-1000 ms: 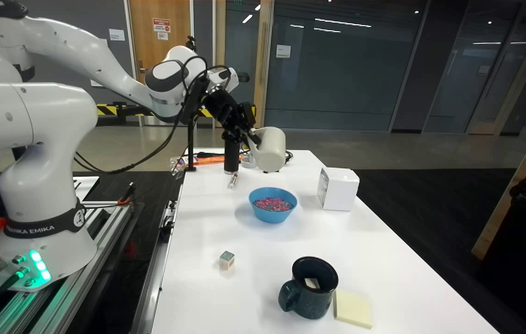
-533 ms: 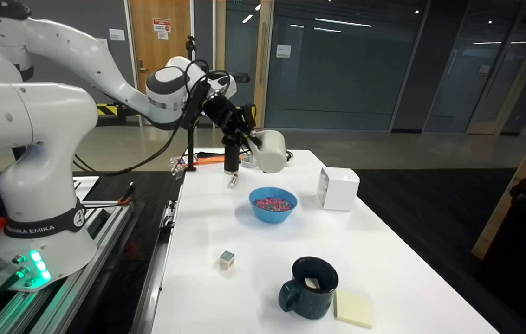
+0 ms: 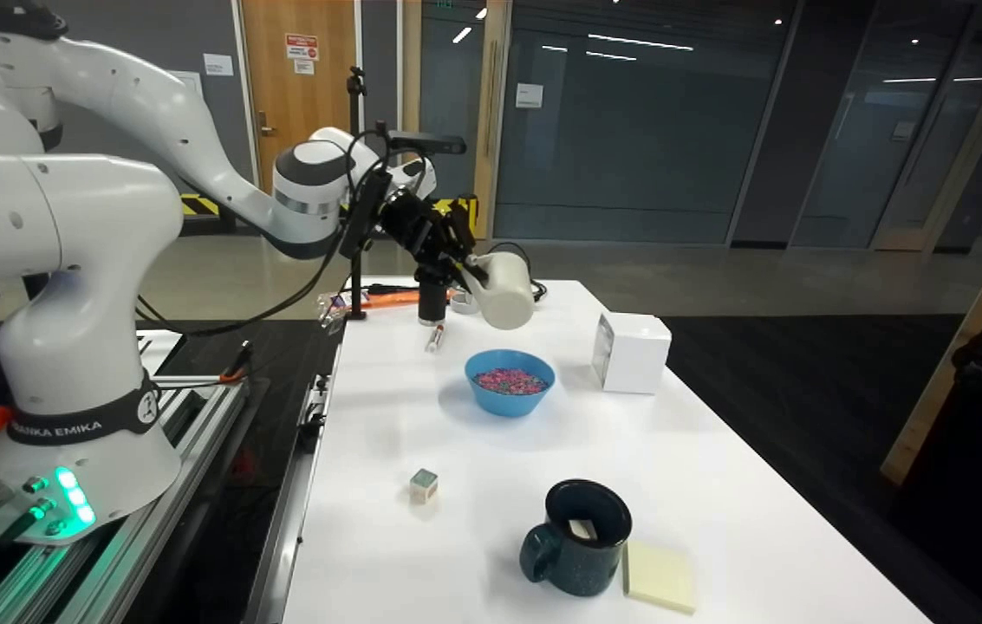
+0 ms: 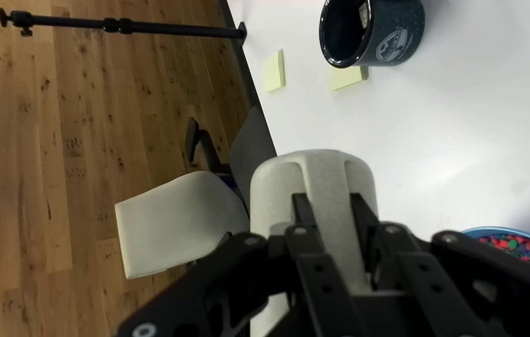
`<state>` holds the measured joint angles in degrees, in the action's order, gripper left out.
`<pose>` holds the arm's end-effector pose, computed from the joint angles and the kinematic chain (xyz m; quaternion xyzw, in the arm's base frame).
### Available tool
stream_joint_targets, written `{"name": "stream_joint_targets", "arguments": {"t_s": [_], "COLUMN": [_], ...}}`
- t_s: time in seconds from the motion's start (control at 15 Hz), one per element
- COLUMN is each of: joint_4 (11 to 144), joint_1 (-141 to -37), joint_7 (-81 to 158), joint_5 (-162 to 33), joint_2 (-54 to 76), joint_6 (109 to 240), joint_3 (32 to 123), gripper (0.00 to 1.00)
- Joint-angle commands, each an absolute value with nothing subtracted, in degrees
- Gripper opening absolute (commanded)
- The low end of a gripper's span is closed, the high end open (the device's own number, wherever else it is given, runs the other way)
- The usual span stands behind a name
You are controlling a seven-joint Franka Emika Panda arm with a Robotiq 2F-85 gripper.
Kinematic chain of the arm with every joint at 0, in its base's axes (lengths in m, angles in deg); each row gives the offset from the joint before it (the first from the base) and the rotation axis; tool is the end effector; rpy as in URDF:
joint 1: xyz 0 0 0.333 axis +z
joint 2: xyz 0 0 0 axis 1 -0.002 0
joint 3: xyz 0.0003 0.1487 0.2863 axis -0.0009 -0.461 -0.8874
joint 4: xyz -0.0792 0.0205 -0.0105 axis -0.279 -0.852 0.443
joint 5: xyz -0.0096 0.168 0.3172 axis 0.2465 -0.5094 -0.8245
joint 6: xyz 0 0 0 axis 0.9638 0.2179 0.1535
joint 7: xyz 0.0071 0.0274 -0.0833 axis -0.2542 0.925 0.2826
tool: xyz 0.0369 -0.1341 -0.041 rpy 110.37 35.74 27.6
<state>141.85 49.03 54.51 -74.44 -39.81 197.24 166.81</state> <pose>0.3360 0.2173 0.3113 0.7627 0.3651 0.2193 0.4868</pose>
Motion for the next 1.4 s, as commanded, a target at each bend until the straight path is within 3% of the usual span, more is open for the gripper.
{"name": "stream_joint_targets", "arguments": {"t_s": [0.0, 1.33], "joint_4": [141.19, 138.62], "joint_1": [47.14, 40.34], "joint_7": [51.28, 47.26], "joint_5": [-70.57, -69.35], "joint_2": [-37.43, -37.86], "joint_6": [200.03, 207.66], "joint_3": [165.98, 154.85], "gripper": [0.06, 0.06]}}
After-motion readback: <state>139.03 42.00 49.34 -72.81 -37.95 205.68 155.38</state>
